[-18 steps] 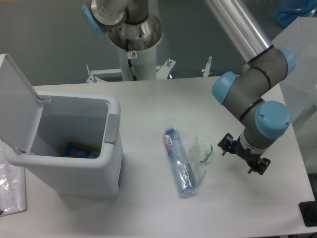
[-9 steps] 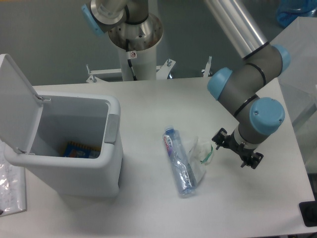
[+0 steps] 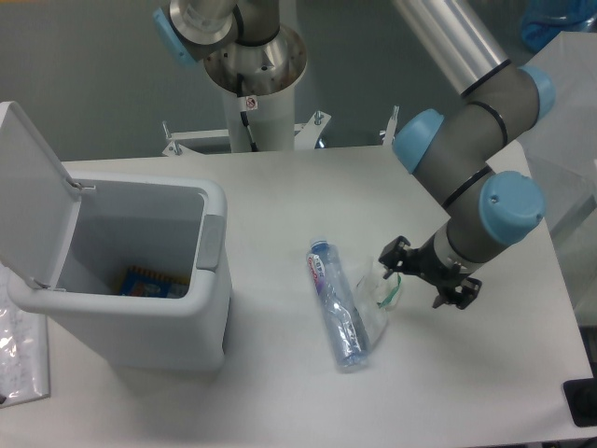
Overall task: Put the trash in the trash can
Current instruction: 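Move the gripper toward the clear plastic bag beside the bottle, then lower the gripper and close it on the clear plastic bag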
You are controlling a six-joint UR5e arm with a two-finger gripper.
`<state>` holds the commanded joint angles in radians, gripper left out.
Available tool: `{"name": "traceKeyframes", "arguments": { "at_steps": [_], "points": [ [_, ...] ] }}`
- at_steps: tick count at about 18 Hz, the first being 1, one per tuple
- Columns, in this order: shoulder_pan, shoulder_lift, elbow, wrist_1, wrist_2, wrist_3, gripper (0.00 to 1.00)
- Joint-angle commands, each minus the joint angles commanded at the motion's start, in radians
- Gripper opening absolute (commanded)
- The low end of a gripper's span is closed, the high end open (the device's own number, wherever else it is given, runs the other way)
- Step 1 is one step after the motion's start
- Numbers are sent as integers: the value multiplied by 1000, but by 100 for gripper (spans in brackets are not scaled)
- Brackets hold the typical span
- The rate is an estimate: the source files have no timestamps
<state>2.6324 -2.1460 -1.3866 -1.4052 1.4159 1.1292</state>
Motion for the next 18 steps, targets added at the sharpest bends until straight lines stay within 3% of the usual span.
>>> {"name": "traceKeyframes", "arguments": {
  "at_steps": [5, 9, 10, 11, 15, 18],
  "points": [
    [-42, 5, -49, 18, 5, -45, 100],
    [-40, 0, -78, 103, 9, -32, 99],
    [-40, 0, -86, 106, 11, -35, 86],
    [-40, 0, -91, 104, 12, -35, 65],
    [-37, 3, -89, 103, 12, -31, 0],
    [-29, 8, -74, 103, 11, -29, 0]
  ]
}}
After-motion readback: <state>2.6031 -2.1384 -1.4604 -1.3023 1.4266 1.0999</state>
